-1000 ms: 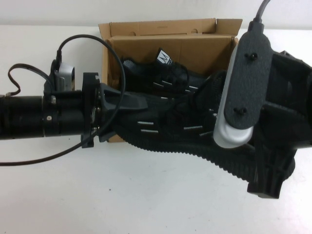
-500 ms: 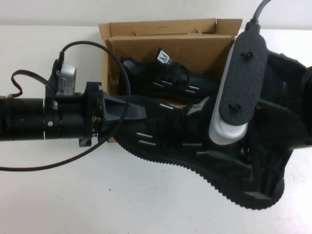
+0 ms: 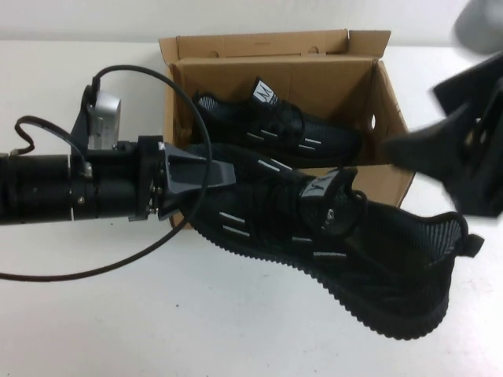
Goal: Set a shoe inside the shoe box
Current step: Hand over the shoe
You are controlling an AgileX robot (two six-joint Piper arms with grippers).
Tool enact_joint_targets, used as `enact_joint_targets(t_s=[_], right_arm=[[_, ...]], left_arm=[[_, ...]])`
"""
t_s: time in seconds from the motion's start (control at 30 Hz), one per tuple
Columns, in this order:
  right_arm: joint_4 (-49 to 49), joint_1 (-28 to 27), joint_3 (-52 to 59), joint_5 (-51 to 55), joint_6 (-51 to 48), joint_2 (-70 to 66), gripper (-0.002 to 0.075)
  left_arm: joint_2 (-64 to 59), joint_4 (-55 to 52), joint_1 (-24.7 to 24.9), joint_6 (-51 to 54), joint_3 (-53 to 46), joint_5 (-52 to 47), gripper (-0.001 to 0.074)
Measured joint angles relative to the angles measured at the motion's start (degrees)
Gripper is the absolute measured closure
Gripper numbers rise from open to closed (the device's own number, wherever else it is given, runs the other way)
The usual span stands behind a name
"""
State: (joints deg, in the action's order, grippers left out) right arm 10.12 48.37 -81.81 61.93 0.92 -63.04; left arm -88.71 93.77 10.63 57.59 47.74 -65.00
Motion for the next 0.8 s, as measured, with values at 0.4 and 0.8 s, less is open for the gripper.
enact_joint_targets(t_s=[0.4,0.8], right_arm=[[-1.2,0.0,0.0,1.7,37.4,0.1,0.0431],[-4.1,0.0,0.0,-0.2,44.8,-2.9,0.0598]], left_arm=[[0.0,0.1,0.0,1.7,0.0,7.5,0.0597],[0.0,0.2,-0.1,3.0,0.8,12.1,0.0598]])
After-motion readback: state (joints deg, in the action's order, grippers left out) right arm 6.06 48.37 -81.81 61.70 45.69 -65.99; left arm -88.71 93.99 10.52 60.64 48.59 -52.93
